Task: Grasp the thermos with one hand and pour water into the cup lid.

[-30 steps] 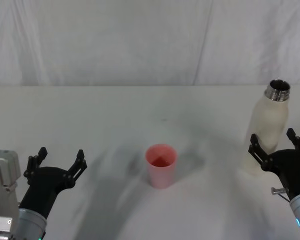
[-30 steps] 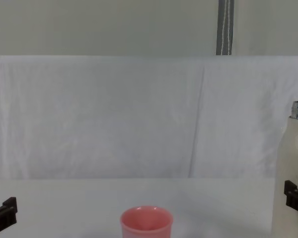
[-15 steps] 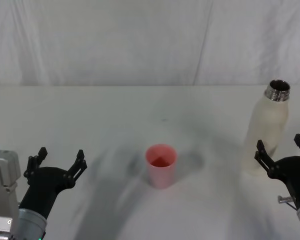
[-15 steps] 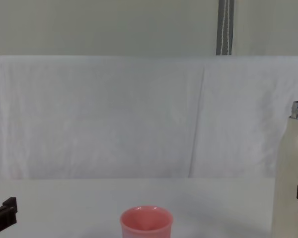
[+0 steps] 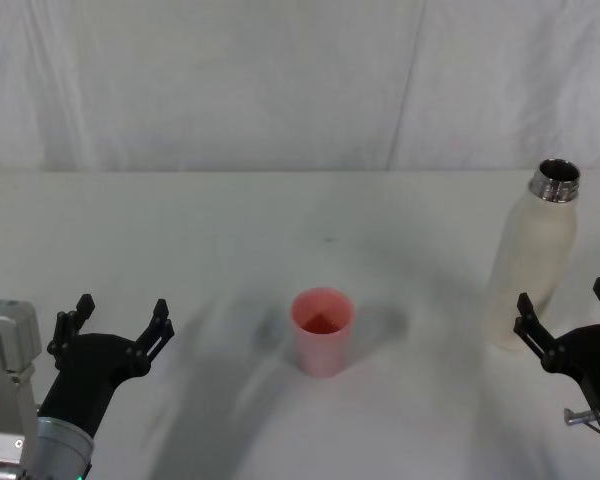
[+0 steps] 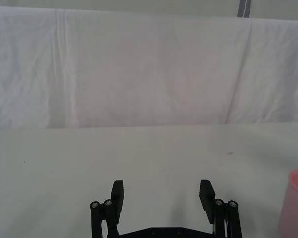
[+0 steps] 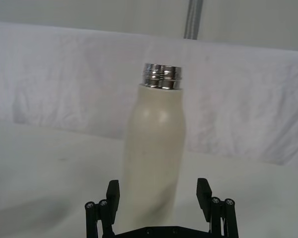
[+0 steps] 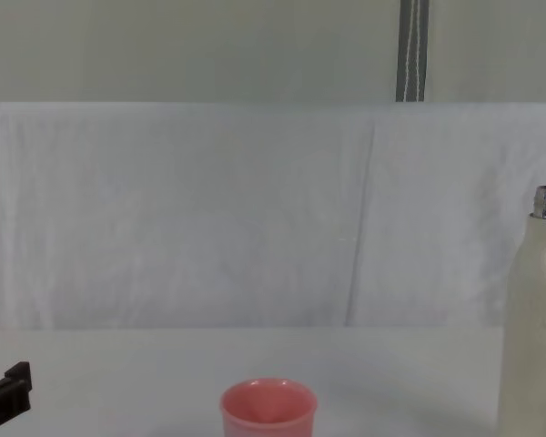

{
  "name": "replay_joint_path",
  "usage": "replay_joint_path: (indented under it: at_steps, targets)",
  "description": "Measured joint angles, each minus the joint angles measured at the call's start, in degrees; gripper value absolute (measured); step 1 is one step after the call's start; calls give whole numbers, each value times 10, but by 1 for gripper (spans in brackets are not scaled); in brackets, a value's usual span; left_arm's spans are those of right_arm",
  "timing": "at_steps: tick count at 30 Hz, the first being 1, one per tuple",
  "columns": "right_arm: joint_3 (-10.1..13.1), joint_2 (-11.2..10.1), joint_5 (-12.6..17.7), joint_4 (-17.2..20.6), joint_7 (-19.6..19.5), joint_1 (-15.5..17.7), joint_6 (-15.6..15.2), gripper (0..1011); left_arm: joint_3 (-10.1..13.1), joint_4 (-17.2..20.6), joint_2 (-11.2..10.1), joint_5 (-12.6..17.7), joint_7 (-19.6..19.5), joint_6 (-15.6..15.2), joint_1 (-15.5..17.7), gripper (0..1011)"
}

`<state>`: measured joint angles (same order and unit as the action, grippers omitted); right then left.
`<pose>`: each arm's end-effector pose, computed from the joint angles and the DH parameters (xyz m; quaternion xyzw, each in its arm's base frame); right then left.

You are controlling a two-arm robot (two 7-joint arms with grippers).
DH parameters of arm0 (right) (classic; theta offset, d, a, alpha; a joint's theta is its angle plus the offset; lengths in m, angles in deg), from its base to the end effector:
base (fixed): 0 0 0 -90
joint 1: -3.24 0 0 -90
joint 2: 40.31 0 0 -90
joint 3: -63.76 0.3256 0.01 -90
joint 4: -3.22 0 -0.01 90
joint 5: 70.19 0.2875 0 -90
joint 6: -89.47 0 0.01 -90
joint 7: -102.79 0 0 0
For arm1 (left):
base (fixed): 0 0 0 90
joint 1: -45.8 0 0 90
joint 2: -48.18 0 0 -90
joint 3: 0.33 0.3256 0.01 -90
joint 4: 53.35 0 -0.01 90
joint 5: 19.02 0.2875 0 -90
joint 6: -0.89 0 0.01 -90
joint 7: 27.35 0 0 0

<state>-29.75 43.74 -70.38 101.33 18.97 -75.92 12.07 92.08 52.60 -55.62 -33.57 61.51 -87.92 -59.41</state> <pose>0.2445 -0.0116 -0.3439 0.0242 -0.0917 -0.6317 0.7694 0.2227 0.0483 -0.3185 -0.0175 0.0065 0.6616 0.7496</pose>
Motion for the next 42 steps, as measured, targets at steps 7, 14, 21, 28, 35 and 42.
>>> replay_joint_path:
  at_steps: [7, 14, 21, 28, 35, 42]
  targets:
    - [-9, -11, 5, 1, 19, 5, 4, 1001, 0, 0, 0, 0, 0, 0, 0, 1001]
    - [-19, -17, 9, 0, 30, 7, 6, 1001, 0, 0, 0, 0, 0, 0, 0, 1001]
    - [-35, -20, 13, -8, 39, 4, 8, 1001, 0, 0, 0, 0, 0, 0, 0, 1001]
    - [-49, -21, 15, -16, 43, -3, 8, 1001, 0, 0, 0, 0, 0, 0, 0, 1001]
    - [-58, -25, 17, -22, 47, -8, 4, 1001, 0, 0, 0, 0, 0, 0, 0, 1001]
    - [-66, -28, 20, -30, 49, -16, 2, 1001, 0, 0, 0, 0, 0, 0, 0, 1001]
